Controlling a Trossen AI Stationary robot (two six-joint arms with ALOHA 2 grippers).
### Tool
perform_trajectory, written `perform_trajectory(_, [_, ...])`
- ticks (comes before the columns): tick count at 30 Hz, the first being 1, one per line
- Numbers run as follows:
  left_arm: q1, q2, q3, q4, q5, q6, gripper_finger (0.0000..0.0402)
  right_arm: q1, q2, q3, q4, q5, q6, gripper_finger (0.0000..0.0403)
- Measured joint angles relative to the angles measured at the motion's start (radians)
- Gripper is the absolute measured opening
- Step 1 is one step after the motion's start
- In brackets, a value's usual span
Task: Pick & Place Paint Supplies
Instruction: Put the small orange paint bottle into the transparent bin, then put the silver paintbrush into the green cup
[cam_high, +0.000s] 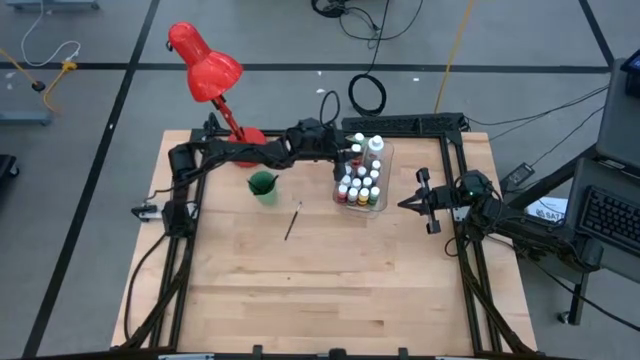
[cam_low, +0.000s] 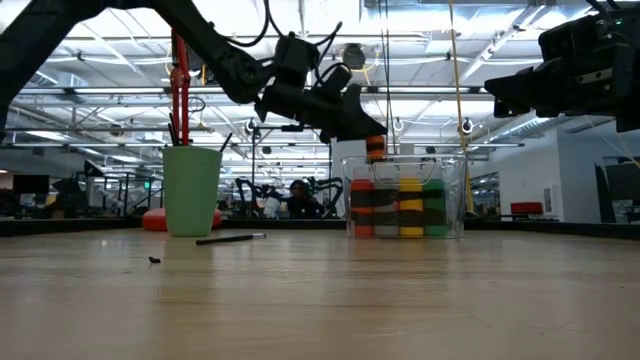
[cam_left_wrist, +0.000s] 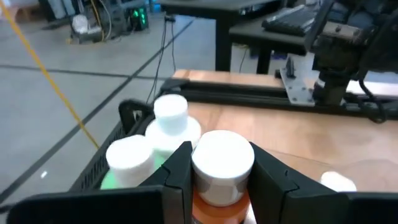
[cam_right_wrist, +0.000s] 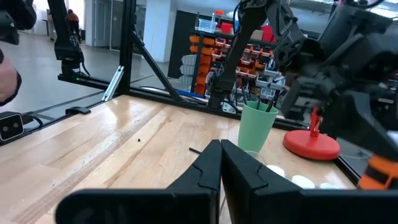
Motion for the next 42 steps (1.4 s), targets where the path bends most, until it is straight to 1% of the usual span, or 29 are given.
perform_trajectory(3, [0.0, 0.007, 0.0, 0.005, -0.002, 0.022, 0.0098, 0.0, 0.0, 0.0, 0.0, 0.0, -0.001, 0.0004])
perform_trajectory(6, [-0.002, 0.007, 0.0, 0.006, -0.038, 0.042, 0.0098, 0.0, 0.0, 0.0, 0.0, 0.0, -0.004, 0.0004])
perform_trajectory(13, [-0.002, 0.007, 0.0, -0.053, -0.08, 0.058, 0.0098, 0.0, 0.0, 0.0, 0.0, 0.0, -0.004, 0.0004])
perform_trajectory(22, [-0.003, 0.099, 0.0, -0.041, -0.076, 0.057, 0.0098, 0.0, 0.0, 0.0, -0.001, 0.0, -0.004, 0.0004])
perform_trajectory(26, [-0.003, 0.104, -0.001, -0.017, -0.083, 0.038, 0.0098, 0.0, 0.0, 0.0, -0.007, 0.0, -0.004, 0.0004])
perform_trajectory(28, [-0.003, 0.104, -0.001, -0.019, -0.084, 0.026, 0.0114, 0.0, 0.0, 0.0, -0.007, 0.0, -0.005, 0.0004])
perform_trajectory(33, [-0.003, 0.101, -0.001, -0.011, -0.083, -0.012, 0.0198, 0.0, 0.0, 0.0, -0.007, 0.0, -0.006, 0.0004])
perform_trajectory(36, [-0.003, 0.092, -0.001, -0.023, -0.083, -0.026, 0.0237, 0.0, 0.0, 0.0, -0.007, 0.0, -0.005, 0.0004])
perform_trajectory(39, [-0.004, 0.049, -0.001, -0.056, -0.071, -0.018, 0.0262, 0.0, 0.0, 0.0, -0.008, 0.0, -0.005, 0.0004])
perform_trajectory(42, [-0.014, -0.055, -0.001, -0.153, -0.034, 0.01, 0.0274, 0.0, 0.0, 0.0, -0.008, 0.0, -0.005, 0.0004])
